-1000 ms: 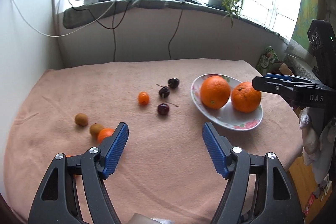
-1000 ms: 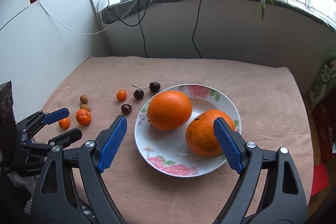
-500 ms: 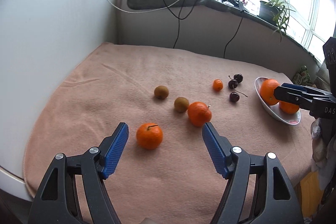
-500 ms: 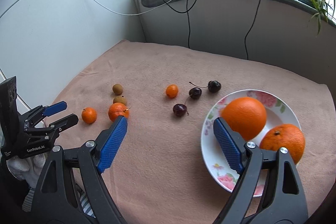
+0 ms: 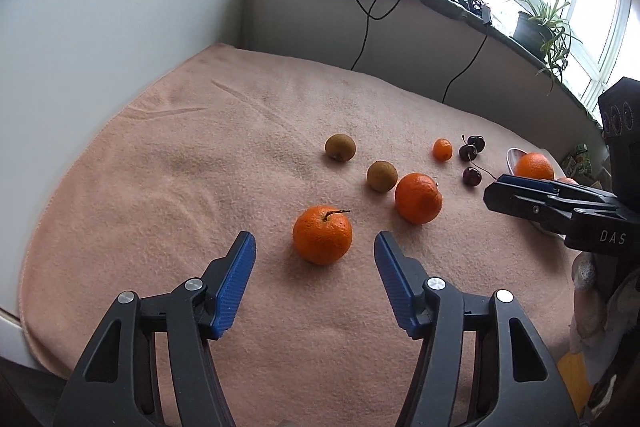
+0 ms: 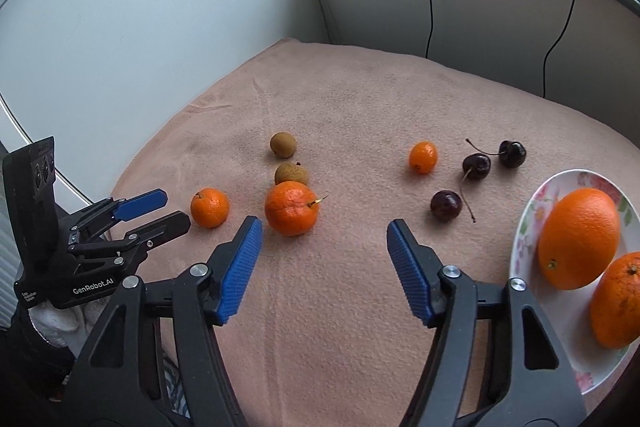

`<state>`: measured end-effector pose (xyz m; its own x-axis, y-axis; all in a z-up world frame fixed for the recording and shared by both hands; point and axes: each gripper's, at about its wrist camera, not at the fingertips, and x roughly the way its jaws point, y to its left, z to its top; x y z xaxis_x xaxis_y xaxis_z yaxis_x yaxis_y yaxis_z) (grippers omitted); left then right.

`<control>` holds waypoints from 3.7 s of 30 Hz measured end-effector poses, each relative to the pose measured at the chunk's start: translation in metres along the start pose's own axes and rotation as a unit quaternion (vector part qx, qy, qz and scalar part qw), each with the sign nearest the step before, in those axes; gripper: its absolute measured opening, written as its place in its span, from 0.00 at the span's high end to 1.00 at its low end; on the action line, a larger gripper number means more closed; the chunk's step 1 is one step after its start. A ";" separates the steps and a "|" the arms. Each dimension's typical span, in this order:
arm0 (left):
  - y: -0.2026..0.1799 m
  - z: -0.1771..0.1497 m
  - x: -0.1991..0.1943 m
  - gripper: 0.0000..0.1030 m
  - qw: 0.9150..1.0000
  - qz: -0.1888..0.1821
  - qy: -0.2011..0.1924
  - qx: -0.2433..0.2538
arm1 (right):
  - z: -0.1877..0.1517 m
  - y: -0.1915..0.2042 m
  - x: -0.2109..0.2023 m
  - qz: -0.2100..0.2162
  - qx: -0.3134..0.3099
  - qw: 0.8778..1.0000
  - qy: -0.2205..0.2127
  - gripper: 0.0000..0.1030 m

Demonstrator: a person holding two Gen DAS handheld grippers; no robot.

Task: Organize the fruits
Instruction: 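Withdraw the right tool from the plate toward the remaining fruit, then move the right tool to the small stemmed tangerine and close on it, then lift the tangerine with the right gripper and carry it over the plate, then lower the tangerine into the plate and open the right gripper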

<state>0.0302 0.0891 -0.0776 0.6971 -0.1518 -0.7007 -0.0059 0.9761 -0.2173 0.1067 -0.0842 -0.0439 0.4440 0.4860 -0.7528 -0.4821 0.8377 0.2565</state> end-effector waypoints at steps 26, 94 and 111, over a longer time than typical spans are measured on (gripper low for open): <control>0.009 0.002 0.026 0.59 0.999 -0.030 0.026 -0.024 | 0.010 0.006 0.064 0.034 0.026 0.998 0.048 0.45; -0.198 0.020 0.037 0.66 0.971 -0.207 0.029 0.114 | -0.075 -0.115 -0.111 -0.126 0.088 0.987 -0.037 0.59; -0.246 0.024 0.047 0.68 0.963 -0.226 0.032 0.146 | -0.065 -0.140 -0.139 -0.147 0.086 0.983 -0.070 0.59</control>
<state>0.0818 -0.1544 -0.0403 0.5364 -0.5707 -0.6218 0.4956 0.8093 -0.3153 0.0635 -0.2853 -0.0142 0.6503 0.2370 -0.7218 -0.1891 0.9707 0.1484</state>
